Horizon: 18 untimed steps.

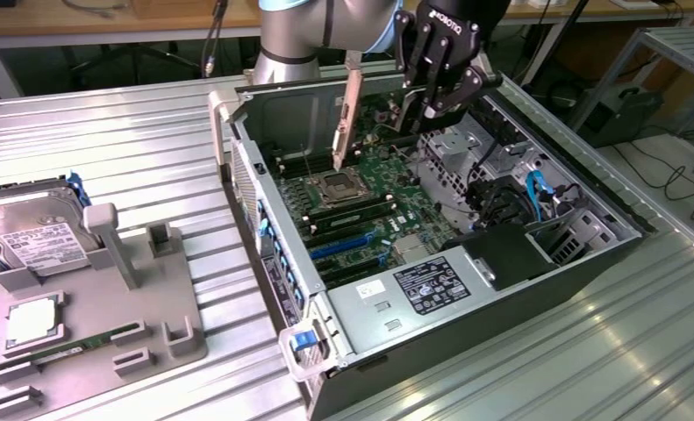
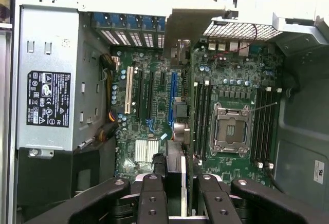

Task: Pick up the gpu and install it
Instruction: 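Insert the gpu into the slot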

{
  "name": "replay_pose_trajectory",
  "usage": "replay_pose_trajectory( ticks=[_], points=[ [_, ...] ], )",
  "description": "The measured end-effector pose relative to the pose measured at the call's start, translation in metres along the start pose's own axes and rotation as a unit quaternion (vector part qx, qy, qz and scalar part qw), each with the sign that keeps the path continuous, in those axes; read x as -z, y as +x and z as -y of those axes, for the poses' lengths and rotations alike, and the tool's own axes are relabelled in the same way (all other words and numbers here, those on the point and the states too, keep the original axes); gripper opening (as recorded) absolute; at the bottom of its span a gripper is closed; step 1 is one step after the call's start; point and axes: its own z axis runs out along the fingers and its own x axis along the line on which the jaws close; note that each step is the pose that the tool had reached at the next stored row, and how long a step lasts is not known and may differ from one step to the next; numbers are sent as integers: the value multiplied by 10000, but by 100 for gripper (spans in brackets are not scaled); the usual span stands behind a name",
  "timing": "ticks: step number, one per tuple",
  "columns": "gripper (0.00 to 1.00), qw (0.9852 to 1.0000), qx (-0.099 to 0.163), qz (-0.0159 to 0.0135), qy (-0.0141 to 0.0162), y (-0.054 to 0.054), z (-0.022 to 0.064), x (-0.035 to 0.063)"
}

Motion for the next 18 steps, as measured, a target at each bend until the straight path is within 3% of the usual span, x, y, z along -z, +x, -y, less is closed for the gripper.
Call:
replay_pose_trajectory(
  ticks=[18],
  points=[
    [28,10000,3,0,0,0,3,-95]
  ],
)
